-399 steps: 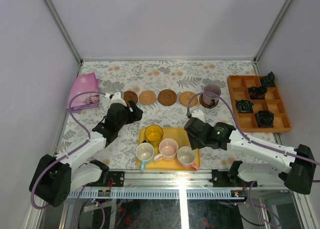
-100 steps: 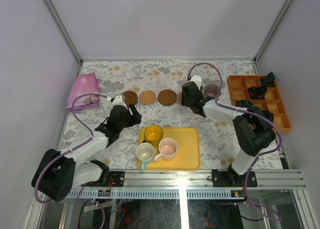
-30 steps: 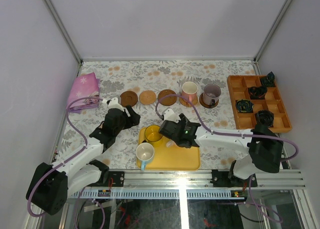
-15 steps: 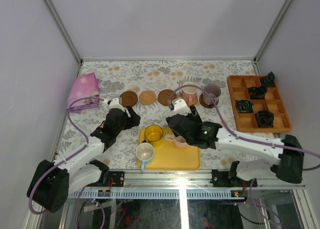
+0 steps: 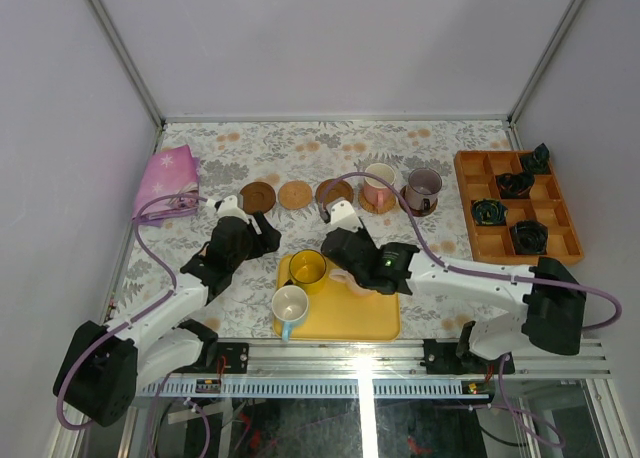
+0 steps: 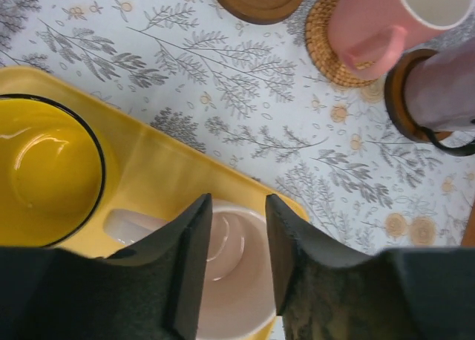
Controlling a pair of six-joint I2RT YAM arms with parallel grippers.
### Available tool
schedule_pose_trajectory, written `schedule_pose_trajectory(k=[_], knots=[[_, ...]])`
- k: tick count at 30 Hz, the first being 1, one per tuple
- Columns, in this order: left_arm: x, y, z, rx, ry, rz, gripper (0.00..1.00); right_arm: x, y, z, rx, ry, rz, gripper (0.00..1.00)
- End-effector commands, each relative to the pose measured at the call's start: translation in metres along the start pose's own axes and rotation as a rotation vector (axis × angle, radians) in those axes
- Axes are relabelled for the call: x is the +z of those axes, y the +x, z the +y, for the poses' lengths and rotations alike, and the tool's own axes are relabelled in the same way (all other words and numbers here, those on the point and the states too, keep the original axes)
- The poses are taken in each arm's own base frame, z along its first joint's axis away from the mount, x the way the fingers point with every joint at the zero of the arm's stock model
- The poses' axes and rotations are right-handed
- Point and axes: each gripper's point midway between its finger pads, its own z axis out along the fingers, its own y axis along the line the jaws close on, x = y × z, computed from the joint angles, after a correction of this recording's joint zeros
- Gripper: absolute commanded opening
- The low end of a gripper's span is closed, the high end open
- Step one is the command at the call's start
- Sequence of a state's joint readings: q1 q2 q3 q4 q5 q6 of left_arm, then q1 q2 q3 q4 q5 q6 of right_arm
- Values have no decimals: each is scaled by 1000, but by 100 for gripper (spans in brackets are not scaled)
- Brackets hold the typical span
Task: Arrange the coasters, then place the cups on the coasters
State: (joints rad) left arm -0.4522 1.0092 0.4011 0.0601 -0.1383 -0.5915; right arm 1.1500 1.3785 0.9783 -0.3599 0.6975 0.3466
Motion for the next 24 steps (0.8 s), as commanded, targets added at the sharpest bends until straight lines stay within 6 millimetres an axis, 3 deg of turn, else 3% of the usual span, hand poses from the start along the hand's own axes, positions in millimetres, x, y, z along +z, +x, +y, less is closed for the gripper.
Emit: schedule_pose_trajectory(k=[1, 2, 8, 24], knots=[[-1, -5, -4, -1, 17, -28, 70, 0, -38, 17, 49, -46, -85, 33], [-1, -5, -4, 0, 16, -28, 70, 1, -41, 21, 51, -58, -93, 27], [0, -3, -3, 2, 14, -24, 70, 14, -43, 34, 31, -62, -74, 16], [0, 1, -3, -2, 24, -15, 70, 48, 0, 58, 59, -122, 77, 9]])
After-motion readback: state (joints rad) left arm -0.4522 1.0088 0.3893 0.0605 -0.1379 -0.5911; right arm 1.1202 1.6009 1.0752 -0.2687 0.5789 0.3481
